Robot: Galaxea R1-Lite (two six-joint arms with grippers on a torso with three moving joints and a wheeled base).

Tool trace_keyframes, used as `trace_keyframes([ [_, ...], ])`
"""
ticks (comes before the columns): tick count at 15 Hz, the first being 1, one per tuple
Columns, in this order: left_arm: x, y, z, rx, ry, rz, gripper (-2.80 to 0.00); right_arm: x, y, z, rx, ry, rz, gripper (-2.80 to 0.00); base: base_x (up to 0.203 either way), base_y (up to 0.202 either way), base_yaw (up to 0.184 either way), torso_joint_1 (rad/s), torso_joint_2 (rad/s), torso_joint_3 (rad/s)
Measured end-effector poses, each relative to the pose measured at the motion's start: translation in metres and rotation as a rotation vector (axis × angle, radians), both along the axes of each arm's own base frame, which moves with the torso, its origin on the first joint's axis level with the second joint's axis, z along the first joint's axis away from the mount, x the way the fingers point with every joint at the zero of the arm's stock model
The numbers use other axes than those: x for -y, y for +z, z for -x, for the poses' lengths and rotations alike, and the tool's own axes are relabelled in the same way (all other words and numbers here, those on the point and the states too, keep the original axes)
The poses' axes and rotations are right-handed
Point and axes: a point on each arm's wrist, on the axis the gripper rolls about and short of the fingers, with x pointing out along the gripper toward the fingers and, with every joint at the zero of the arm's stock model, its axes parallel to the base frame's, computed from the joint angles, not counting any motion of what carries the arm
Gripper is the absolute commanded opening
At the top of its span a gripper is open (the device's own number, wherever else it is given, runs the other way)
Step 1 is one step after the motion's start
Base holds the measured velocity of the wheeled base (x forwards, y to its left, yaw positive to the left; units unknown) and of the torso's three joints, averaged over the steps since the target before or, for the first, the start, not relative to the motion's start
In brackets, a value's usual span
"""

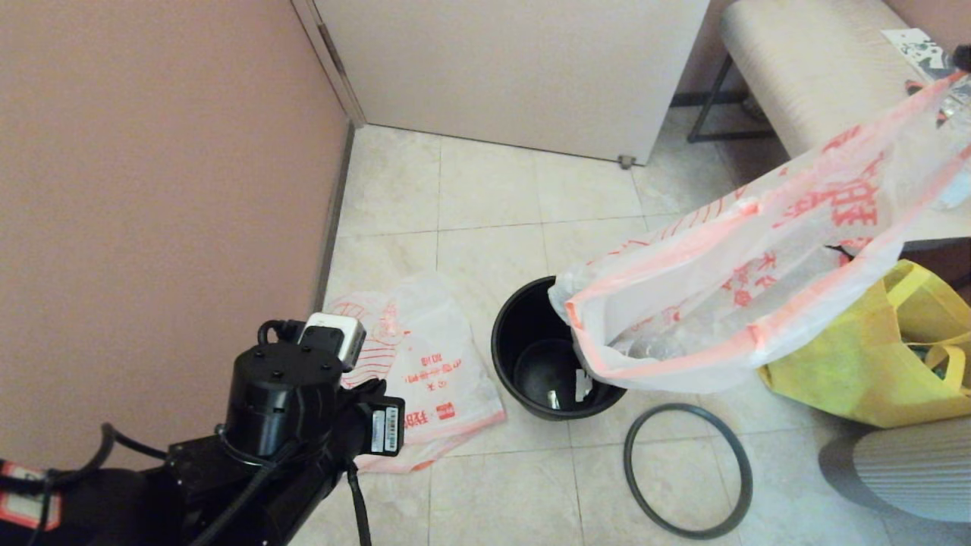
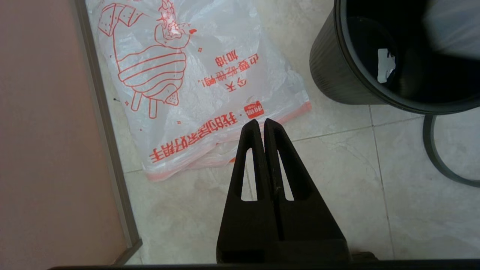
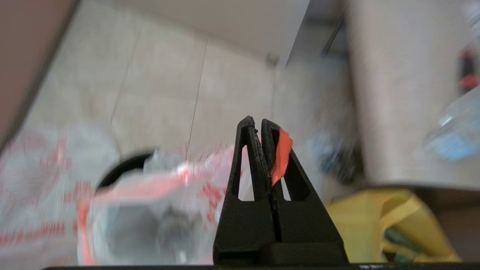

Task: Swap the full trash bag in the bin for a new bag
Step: Place the trash bag on the floor

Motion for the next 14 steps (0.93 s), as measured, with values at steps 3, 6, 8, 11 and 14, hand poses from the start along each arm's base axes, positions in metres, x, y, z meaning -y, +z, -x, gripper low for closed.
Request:
trace_keyframes([
  [3,-0.001,-0.003,-0.001,-0.002,0.005,0.000,-2.80,0.010,0.015,0.007,0.060,-0.082,0.042,-2.80,0.000,0.000,0.000,0.000,0.00,0.000],
  [6,0.000,-0.003,-0.002,0.008,0.007,0.011,-2.80,0.016,0.030,0.015,0.142,-0.134,0.025,-2.80,0.000,0.000,0.000,0.000,0.00,0.000],
  [8,0.000,-0.005,-0.003,0.002,0.008,0.006,-2.80,0.023,0.045,0.025,0.199,-0.137,-0.011,-2.80,0.000,0.000,0.000,0.000,0.00,0.000],
  [11,0.002,-0.009,-0.005,-0.004,0.012,0.004,-2.80,0.032,0.064,0.040,0.265,-0.143,-0.033,-2.80,0.000,0.000,0.000,0.000,0.00,0.000],
  [14,0.005,-0.010,-0.007,0.008,0.009,0.012,-2.80,0.029,0.051,0.035,0.208,-0.143,0.005,-2.80,0.000,0.000,0.000,0.000,0.00,0.000],
])
